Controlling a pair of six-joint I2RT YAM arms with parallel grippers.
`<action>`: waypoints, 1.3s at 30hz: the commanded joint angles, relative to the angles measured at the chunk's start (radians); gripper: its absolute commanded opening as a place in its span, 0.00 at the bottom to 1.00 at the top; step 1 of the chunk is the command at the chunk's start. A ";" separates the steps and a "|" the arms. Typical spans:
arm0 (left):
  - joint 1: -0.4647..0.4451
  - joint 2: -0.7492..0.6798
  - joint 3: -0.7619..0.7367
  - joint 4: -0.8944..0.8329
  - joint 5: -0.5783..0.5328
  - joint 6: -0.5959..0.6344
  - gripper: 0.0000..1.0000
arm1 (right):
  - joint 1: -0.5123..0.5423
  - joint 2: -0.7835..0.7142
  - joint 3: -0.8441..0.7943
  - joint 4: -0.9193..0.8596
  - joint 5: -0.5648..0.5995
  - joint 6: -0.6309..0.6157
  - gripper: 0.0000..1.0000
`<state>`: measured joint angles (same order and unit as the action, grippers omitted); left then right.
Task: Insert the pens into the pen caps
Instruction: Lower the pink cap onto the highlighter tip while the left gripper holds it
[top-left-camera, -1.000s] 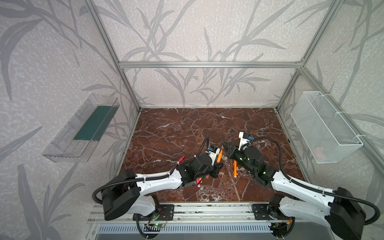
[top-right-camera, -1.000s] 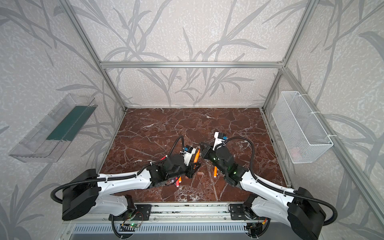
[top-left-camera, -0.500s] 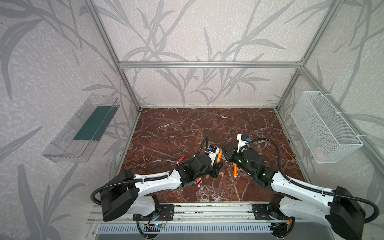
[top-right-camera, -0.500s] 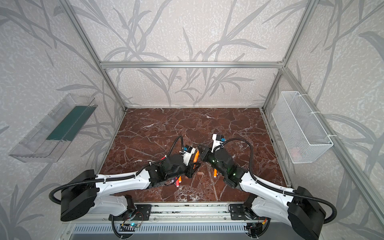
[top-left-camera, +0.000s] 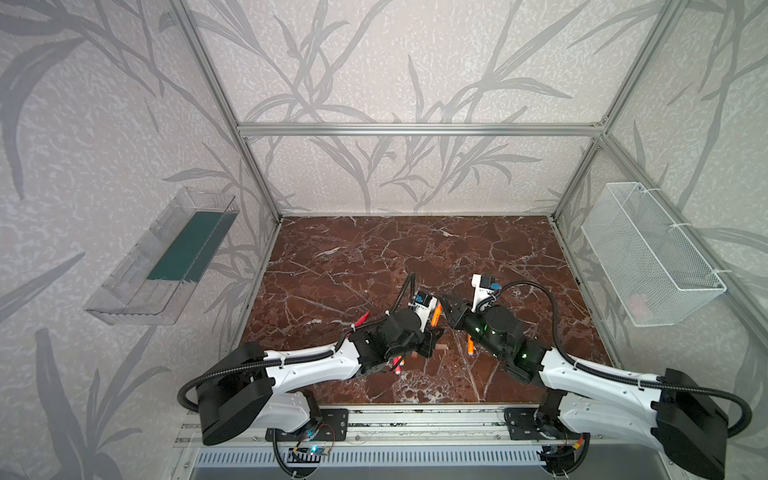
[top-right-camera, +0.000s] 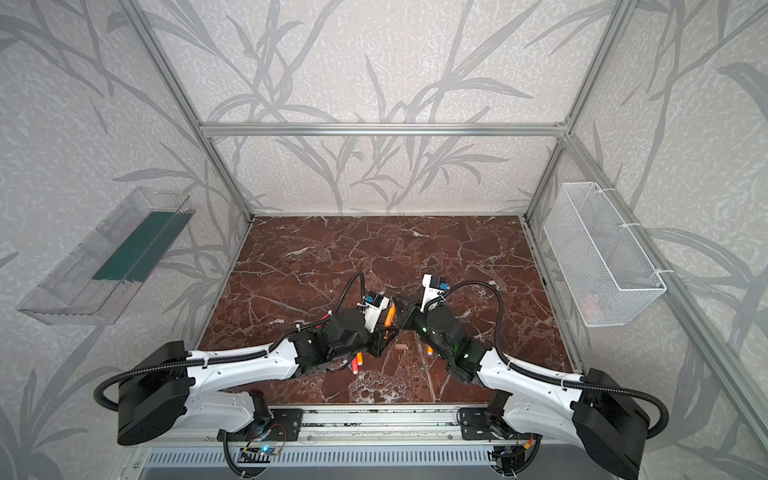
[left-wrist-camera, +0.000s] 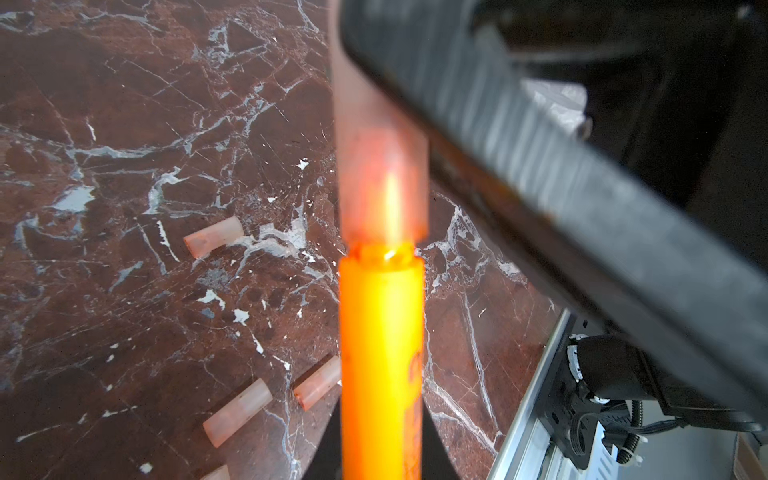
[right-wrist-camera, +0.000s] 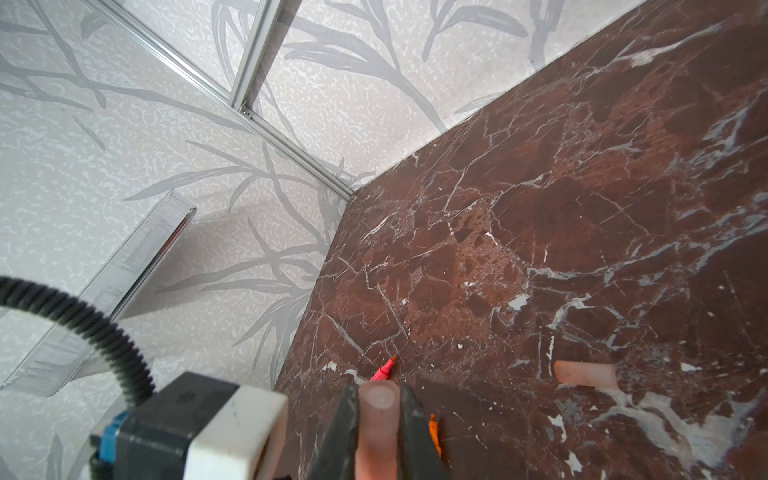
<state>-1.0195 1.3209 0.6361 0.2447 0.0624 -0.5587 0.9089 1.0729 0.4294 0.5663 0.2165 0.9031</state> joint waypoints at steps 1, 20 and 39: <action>0.016 -0.043 0.000 0.064 -0.009 0.012 0.00 | 0.040 0.001 -0.020 0.006 -0.056 -0.016 0.00; 0.013 -0.113 -0.042 0.076 0.043 0.047 0.00 | 0.143 -0.098 0.031 -0.173 0.124 -0.058 0.16; 0.012 -0.114 -0.068 0.102 0.083 0.078 0.00 | 0.078 -0.282 0.109 -0.348 0.246 -0.168 0.56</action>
<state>-1.0107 1.2282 0.5785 0.3134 0.1326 -0.5041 1.0180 0.7715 0.4843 0.2478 0.4606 0.7620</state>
